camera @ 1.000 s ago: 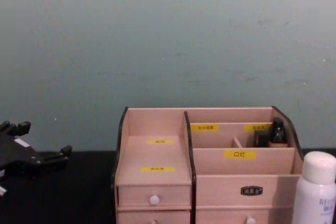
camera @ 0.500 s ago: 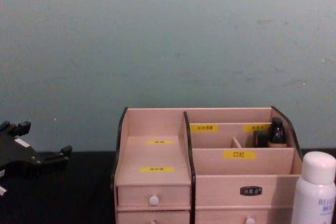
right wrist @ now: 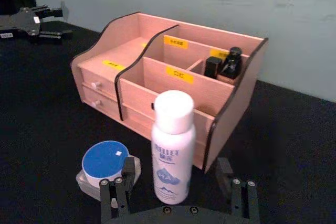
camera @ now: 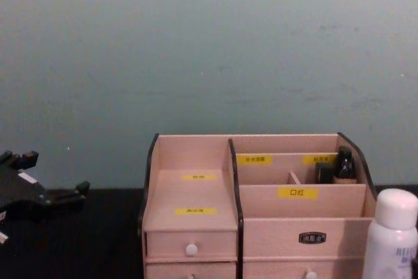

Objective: Pick up the facial cleanser and watermelon frost from the table and place them into the tiered storage box.

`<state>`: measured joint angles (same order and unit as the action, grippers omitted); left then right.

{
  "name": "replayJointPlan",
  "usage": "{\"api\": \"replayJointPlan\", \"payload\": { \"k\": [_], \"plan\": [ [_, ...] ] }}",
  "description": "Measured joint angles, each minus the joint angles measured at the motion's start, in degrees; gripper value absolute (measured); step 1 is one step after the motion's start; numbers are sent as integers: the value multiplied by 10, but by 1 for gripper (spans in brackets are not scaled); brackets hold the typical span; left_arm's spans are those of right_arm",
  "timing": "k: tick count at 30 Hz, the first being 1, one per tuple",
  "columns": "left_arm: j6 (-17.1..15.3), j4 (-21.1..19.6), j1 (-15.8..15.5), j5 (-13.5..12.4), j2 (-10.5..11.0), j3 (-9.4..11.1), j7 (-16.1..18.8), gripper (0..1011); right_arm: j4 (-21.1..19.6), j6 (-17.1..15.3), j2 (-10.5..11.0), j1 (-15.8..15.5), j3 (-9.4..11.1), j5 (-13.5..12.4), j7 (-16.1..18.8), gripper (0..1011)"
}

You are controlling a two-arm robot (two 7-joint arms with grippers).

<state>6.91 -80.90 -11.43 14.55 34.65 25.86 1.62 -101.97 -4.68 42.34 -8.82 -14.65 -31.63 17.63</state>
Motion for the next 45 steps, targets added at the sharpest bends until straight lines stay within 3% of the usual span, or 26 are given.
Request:
{"api": "replayJointPlan", "payload": {
  "k": [9,20,38,45],
  "plan": [
    [0,0,0,0,0,0,0,1001,1,-35,-41,27,-18,43,-33,1000],
    [0,0,0,0,0,0,0,1001,20,-60,-77,50,-23,65,-44,1000],
    [0,0,0,0,0,0,0,1001,20,-90,-103,55,-10,79,-25,1000],
    [0,0,0,0,0,0,0,1001,20,-91,-103,55,-10,81,-25,1000]
  ]
}}
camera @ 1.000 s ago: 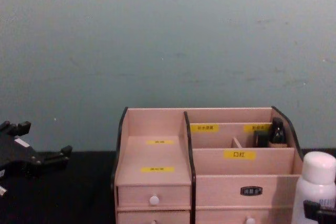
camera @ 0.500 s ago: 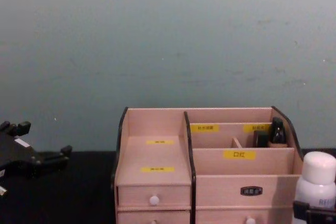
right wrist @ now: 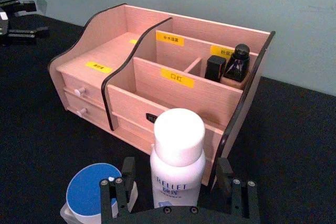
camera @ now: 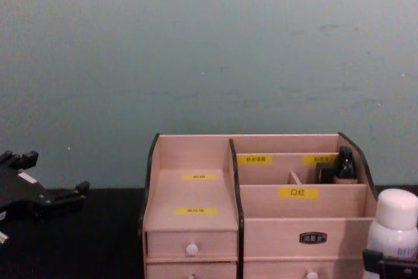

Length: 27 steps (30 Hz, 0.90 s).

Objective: Pick up the facial cleanser and watermelon frost from the table and place them into the tiered storage box.

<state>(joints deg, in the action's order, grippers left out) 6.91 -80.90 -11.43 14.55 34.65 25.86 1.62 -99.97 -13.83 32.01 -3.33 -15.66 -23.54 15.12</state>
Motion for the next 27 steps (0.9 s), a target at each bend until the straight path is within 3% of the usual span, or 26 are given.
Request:
{"api": "replayJointPlan", "payload": {
  "k": [7,14,22,27],
  "plan": [
    [0,0,0,0,0,0,0,1001,0,1,0,0,0,-1,0,1000],
    [0,0,0,0,0,0,0,1001,0,1,1,0,0,-2,0,860],
    [0,0,0,0,0,0,0,1001,0,2,1,0,0,-3,0,603],
    [0,0,0,0,0,0,0,1001,0,2,1,0,0,-3,0,598]
  ]
}}
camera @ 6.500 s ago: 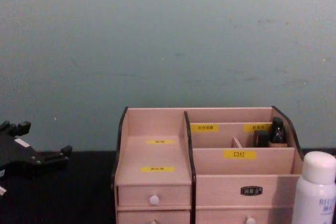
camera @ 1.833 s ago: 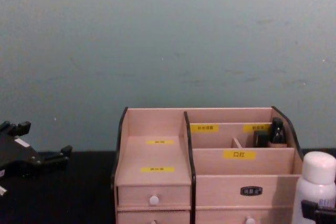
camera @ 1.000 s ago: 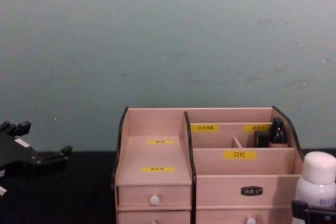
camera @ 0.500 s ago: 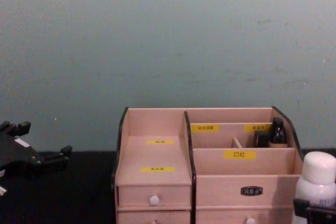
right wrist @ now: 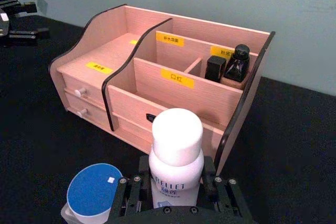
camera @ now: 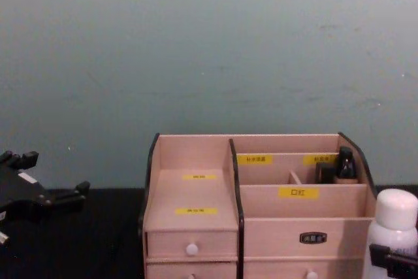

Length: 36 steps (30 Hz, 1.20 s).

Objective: Pick up the facial cleanser and watermelon frost from the table and place them into the tiered storage box.

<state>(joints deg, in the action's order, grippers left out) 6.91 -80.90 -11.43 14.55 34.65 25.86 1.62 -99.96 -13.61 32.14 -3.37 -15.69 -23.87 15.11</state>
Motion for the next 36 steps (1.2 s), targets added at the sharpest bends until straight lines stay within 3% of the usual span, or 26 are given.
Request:
{"api": "replayJointPlan", "payload": {
  "k": [14,21,28,36],
  "plan": [
    [0,0,0,0,0,0,0,1001,0,1,0,0,0,0,0,598],
    [0,0,0,0,0,0,0,1001,-9,9,-2,-9,17,-5,15,598],
    [0,0,0,0,0,0,0,1001,-31,7,8,-13,38,-27,38,598],
    [0,0,0,0,0,0,0,1001,-41,3,18,15,40,-42,53,598]
  ]
}}
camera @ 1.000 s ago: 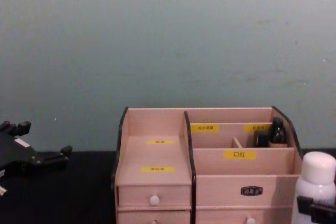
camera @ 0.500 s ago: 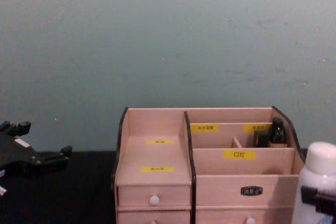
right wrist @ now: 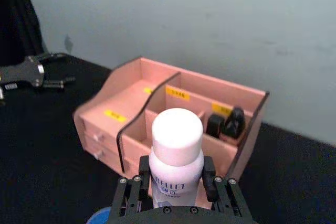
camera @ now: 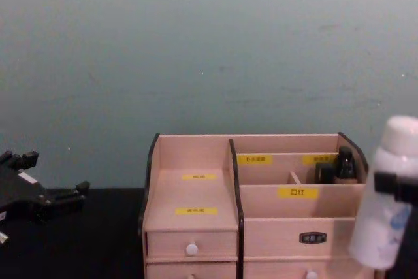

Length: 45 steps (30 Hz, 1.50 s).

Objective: Pick up the facial cleanser and watermelon frost from the table and place them into the tiered storage box.

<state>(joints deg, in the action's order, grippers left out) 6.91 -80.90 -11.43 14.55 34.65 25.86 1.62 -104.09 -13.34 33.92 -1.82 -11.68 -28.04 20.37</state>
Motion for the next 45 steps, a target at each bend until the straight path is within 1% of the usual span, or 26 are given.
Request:
{"api": "replayJointPlan", "payload": {
  "k": [2,5,7,12,15,18,21,25,28,31,36,45],
  "plan": [
    [0,0,0,0,0,0,0,1001,1,-2,0,10,-4,0,0,598],
    [0,0,0,0,0,0,0,1001,9,-8,-2,37,-14,1,2,598],
    [0,0,0,0,0,0,0,1001,13,-11,-3,48,-19,1,3,598],
    [0,0,0,0,0,0,0,1001,34,-17,-13,86,-37,9,2,598],
    [0,0,0,0,0,0,0,1001,55,-18,-24,117,-51,16,3,598],
    [0,0,0,0,0,0,0,1001,68,-18,-31,136,-58,19,5,598],
    [0,0,0,0,0,0,0,1001,89,-17,-44,167,-70,25,8,598],
    [0,0,0,0,0,0,0,1001,108,-17,-54,191,-78,29,10,598],
    [0,0,0,0,0,0,0,1001,132,-17,-67,216,-88,34,11,598],
    [0,0,0,0,0,0,0,1001,149,-17,-76,232,-94,37,12,598],
    [0,0,0,0,0,0,0,1001,167,-18,-86,248,-101,38,16,598],
    [0,0,0,0,0,0,0,1001,192,-22,-100,268,-113,37,21,598]
  ]
}}
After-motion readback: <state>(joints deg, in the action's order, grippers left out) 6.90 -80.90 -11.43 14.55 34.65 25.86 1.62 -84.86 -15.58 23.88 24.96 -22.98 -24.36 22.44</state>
